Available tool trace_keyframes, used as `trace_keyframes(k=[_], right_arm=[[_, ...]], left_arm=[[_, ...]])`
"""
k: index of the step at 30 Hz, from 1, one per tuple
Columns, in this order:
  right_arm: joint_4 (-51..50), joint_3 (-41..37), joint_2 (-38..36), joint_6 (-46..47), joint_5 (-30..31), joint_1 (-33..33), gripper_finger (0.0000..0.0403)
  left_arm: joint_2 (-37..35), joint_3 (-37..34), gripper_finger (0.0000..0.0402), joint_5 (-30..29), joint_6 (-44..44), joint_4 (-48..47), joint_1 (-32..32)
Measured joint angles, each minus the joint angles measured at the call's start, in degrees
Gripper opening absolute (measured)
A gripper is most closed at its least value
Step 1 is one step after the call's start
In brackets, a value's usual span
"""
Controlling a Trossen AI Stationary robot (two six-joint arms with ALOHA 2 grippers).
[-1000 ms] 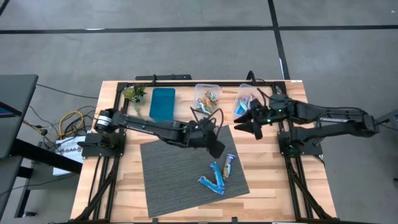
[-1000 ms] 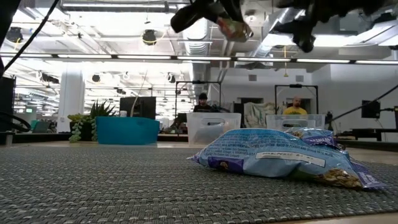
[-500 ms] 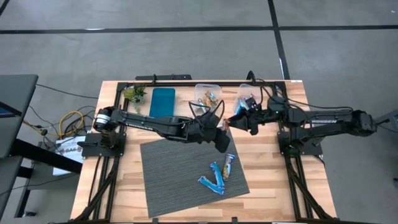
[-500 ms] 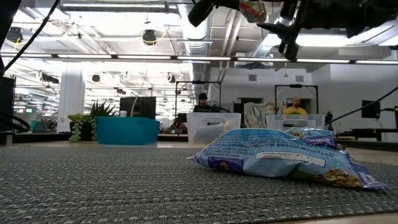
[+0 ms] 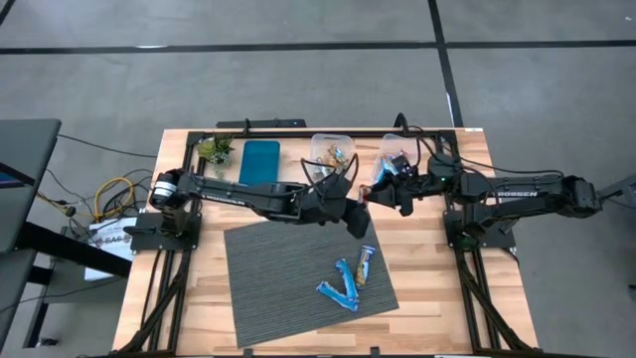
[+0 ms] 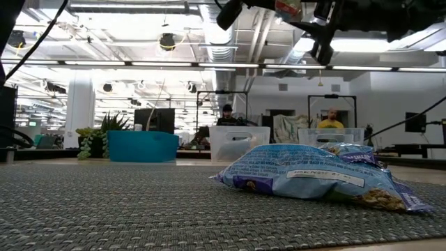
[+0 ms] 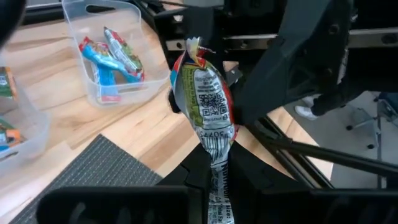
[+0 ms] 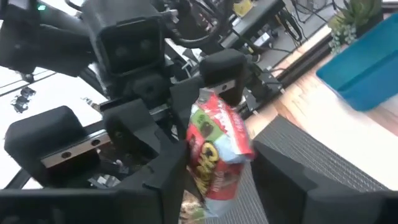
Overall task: Pick and place Granola Bars by type
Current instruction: Put the red granola bar into the right transparent bin
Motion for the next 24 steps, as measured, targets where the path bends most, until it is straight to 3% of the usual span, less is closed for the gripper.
trace_keyframes(k=[6, 12, 24], right_arm=[[0.93, 0.00, 0.00, 0.01, 0.03, -0.15, 0.0079], [1.00, 0.00, 0.00, -1.33, -0.01, -0.49, 0.0056], [-4.00, 0.13, -0.01, -3.58, -1.53, -3.46, 0.0053]], left_arm=[[0.00, 0.00, 0.0028, 0.89, 0.01, 0.23, 0.72], [0.00, 0.00, 0.0035, 1.00, 0.96, 0.27, 1.10], [0.02, -0.04, 0.0210, 4.13, 1.01, -0.27, 4.13]])
